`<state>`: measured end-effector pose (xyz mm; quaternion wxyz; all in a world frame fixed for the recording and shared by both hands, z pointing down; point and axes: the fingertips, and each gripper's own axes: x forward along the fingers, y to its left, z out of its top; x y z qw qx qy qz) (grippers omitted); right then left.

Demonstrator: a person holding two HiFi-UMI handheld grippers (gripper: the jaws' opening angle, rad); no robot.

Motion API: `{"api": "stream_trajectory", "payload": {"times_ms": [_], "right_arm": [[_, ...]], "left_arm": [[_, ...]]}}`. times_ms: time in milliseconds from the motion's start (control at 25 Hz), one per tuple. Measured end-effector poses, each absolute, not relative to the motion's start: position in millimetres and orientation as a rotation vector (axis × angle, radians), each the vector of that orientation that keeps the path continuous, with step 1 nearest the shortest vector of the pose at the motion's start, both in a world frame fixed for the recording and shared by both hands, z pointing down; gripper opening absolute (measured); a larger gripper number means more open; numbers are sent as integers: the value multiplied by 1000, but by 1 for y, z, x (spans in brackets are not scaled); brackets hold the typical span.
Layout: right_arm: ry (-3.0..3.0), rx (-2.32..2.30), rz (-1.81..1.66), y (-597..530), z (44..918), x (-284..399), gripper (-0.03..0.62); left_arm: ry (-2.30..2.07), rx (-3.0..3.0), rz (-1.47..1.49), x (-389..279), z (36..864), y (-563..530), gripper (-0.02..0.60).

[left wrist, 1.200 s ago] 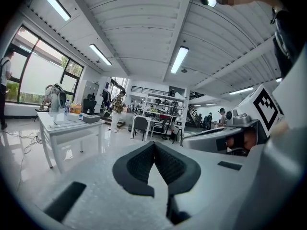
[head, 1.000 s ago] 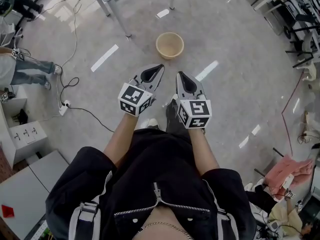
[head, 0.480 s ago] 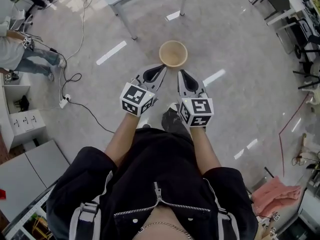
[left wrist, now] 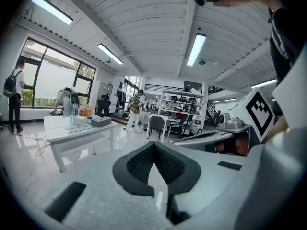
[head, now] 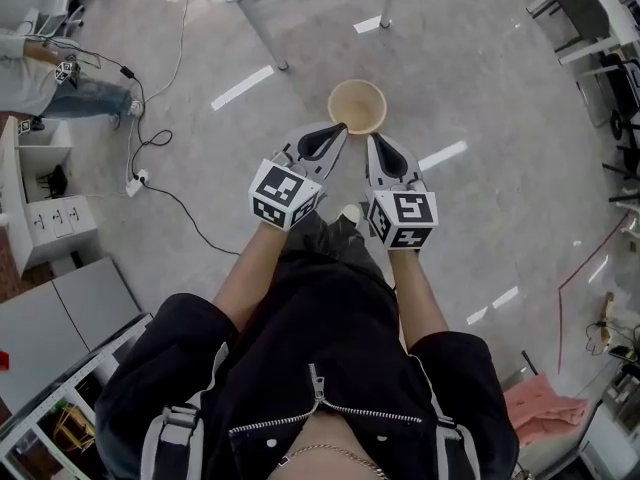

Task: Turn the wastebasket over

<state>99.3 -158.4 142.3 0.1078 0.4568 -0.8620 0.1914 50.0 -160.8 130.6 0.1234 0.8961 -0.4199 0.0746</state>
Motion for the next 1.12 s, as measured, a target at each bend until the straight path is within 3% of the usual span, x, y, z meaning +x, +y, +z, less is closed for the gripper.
{"api": "stream_trajectory", "payload": {"times_ms": [1120], "right_arm": [[-2421, 1502, 546, -241, 147, 77, 11]], "left_arm": [[-1054, 2681, 201, 20, 143, -254, 3]]}}
